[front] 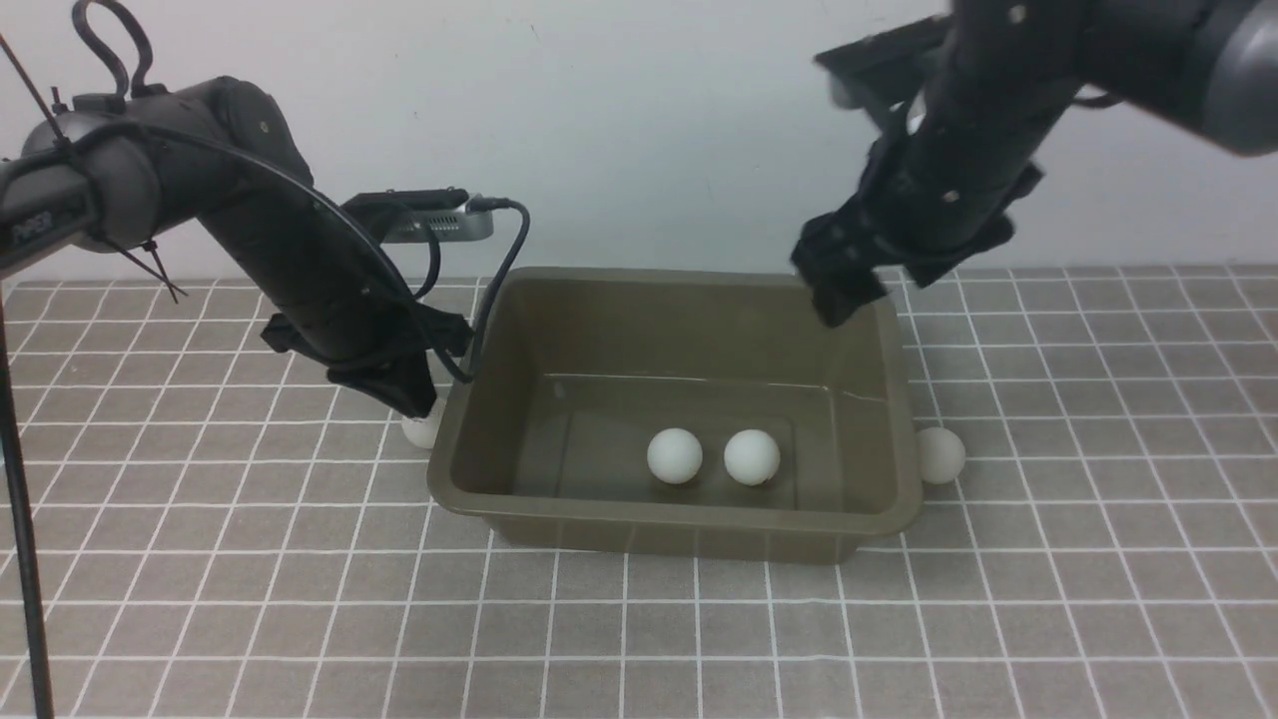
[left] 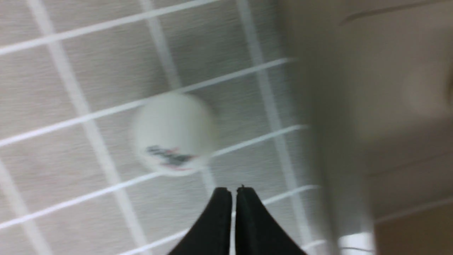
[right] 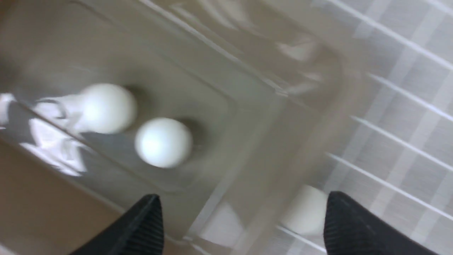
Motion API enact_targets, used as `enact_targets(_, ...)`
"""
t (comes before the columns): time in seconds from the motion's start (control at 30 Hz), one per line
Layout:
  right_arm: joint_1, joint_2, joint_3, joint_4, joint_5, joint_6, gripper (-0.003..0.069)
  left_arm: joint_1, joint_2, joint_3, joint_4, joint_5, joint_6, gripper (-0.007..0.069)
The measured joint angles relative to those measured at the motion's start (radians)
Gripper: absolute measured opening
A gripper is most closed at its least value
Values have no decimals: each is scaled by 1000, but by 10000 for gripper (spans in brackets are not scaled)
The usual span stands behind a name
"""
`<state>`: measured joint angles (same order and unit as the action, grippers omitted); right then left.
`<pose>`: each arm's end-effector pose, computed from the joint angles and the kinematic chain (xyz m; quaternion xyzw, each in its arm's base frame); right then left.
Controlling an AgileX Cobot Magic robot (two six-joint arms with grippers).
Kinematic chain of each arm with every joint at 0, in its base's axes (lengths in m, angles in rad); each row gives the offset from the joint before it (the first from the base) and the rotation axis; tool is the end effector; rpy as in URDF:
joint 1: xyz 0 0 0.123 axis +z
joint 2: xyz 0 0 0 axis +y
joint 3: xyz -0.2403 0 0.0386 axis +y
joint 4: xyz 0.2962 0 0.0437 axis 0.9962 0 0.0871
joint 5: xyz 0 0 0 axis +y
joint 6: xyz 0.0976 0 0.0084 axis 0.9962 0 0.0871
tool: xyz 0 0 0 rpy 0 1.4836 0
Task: Put the table tennis balls into the box on the grey coffee tablecloth.
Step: 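Reach for and grasp a ping pong ball on the table beside the basket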
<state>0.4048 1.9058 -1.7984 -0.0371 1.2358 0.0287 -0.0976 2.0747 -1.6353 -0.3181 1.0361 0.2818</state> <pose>0.4102 0.1720 0.2558 -0.1878 0.9694 0.0159 0.1570 0.4509 -0.0707 0.1360 0.1187 0.9784 -0.1342 0.1027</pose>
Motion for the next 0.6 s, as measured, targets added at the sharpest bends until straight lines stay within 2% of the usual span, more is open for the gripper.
enact_targets(0.23, -43, -33, 0, -21, 9, 21, 505, 0, 0, 0, 45, -83, 9, 230)
enact_targets(0.33, -49, -33, 0, -27, 10, 35, 505, 0, 13, 0, 43, -120, 10, 416)
enact_targets(0.43, -49, -33, 0, -27, 10, 37, 505, -1, 36, 0, 31, -135, 10, 514)
enact_targets(0.5, -49, -33, 0, -27, 10, 42, 505, -1, 60, 0, 26, -148, 10, 555)
enact_targets(0.6, -51, -33, 0, -28, 10, 49, 505, -1, 88, 0, 21, -171, 10, 562)
